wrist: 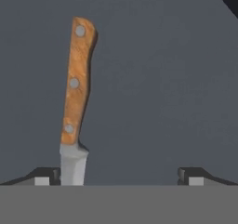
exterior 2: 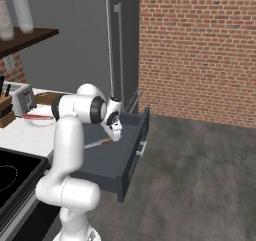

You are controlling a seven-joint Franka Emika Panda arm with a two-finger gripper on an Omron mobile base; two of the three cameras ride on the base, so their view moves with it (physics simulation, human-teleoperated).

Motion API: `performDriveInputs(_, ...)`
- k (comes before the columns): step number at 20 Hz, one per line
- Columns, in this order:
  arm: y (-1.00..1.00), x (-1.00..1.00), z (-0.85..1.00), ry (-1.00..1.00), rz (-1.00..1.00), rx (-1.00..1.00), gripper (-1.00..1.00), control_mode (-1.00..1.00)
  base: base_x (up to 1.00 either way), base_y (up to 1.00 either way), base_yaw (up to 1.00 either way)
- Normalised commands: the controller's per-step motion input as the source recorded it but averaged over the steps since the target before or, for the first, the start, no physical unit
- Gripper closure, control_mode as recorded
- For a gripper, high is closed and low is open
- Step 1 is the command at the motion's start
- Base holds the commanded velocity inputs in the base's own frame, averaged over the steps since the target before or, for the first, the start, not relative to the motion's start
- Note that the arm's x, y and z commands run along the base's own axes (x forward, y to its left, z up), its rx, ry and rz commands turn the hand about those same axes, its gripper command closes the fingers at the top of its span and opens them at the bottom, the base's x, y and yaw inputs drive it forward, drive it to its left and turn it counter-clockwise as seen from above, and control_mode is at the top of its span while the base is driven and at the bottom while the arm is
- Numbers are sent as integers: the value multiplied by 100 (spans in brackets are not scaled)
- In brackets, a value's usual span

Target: Pick up the knife from the drawer and place it on the cutting board. Then place the meat from the plate to the cutting board.

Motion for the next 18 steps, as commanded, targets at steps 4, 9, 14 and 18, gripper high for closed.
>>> performDriveInputs(4, 18, 20, -44, 0, -3, -6, -100, -100, 0, 0, 0)
performDriveInputs(9, 15, 25, -19, 0, -3, -1, -100, -100, 0, 0, 0)
performDriveInputs(14, 10, 16, -31, 0, -2, -4, -100, -100, 0, 0, 0)
performDriveInputs(18, 0, 4, -41, 0, 0, -7, -100, -100, 0, 0, 0)
